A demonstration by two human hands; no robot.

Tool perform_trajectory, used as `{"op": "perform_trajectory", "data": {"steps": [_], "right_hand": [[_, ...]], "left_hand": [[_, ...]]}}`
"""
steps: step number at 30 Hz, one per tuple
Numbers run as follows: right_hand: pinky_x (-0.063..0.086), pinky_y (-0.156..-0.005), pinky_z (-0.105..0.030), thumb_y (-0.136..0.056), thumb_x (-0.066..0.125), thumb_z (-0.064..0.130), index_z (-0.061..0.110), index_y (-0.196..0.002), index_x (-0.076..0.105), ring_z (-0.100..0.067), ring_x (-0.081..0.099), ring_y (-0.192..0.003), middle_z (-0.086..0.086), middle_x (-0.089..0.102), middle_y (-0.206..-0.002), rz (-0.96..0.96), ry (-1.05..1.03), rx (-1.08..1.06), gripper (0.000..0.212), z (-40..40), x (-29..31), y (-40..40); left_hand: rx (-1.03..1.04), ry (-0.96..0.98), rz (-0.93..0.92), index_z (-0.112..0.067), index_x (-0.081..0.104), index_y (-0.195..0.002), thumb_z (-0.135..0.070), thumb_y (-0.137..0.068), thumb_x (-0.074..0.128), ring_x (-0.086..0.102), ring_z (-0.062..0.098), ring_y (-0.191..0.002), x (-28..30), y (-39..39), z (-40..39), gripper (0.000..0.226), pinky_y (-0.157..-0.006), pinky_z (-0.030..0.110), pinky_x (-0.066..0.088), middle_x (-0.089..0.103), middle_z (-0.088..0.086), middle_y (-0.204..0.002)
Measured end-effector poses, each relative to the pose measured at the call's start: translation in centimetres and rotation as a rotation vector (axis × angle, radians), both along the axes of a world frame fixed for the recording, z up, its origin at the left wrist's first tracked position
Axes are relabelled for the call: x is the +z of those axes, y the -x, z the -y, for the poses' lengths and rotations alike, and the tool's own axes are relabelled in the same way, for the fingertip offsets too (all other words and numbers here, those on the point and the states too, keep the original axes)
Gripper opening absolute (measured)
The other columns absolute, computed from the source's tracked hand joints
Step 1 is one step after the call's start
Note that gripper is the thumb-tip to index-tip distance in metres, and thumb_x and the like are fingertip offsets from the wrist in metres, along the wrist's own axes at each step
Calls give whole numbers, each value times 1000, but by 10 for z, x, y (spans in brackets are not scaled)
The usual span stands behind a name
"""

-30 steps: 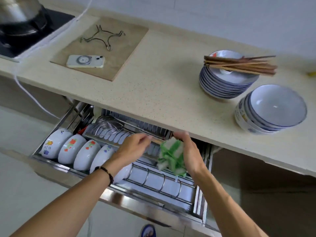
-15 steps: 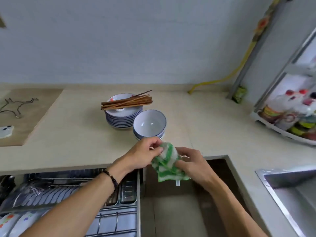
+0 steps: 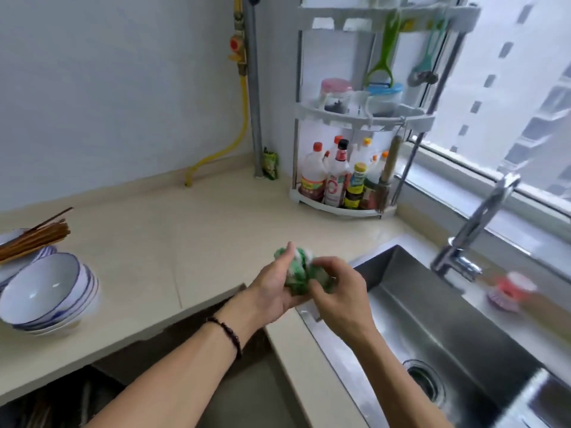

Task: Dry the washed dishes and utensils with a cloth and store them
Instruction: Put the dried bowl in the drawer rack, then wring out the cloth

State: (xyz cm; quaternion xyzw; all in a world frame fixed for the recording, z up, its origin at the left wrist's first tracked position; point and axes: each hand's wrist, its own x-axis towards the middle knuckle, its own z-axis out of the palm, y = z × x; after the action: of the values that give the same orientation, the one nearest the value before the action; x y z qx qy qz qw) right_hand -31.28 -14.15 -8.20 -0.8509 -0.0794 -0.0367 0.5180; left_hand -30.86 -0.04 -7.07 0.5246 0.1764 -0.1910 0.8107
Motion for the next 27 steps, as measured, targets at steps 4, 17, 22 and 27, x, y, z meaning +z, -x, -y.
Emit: {"op": "perform_trajectory", "data": {"steps": [4,17,22,27], "right_hand": [[57,-84,-27,-70,45,-4,12,-102,71,-15,71,-99,4,76,-97,-163,-264,174,44,54,-14,-1],[26,-48,-28,-35,89,21,15,-75,56,-22,54,-46,-1,53,-59,336,1111,171,52,151,-39,-41],[36,-58,-29,-80,67,17,19,-80,45,-30,67,-78,-6,68,-85,-20,1004,8,22,150,-34,-55],[45,-57,-28,-77,71,29,15,-79,54,-20,58,-64,0,61,-74,-527,606,-17,22,154,-47,-69]], "left_hand": [[-139,-123,31,-10,65,-94,-29,-91,67,66,22,-86,-13,-26,43,19,-75,36,58,67,13,-94],[-940,-895,248,-5,63,-84,-10,-58,78,54,23,-65,-36,-63,149,31,-55,35,42,63,9,-76],[-566,-1645,994,-16,42,-86,0,-73,64,64,34,-66,-66,-67,162,30,-51,34,41,64,10,-77],[-310,-1646,1458,-12,54,-72,-1,-65,66,52,22,-52,-105,-82,160,18,-43,26,28,53,5,-61]]}}
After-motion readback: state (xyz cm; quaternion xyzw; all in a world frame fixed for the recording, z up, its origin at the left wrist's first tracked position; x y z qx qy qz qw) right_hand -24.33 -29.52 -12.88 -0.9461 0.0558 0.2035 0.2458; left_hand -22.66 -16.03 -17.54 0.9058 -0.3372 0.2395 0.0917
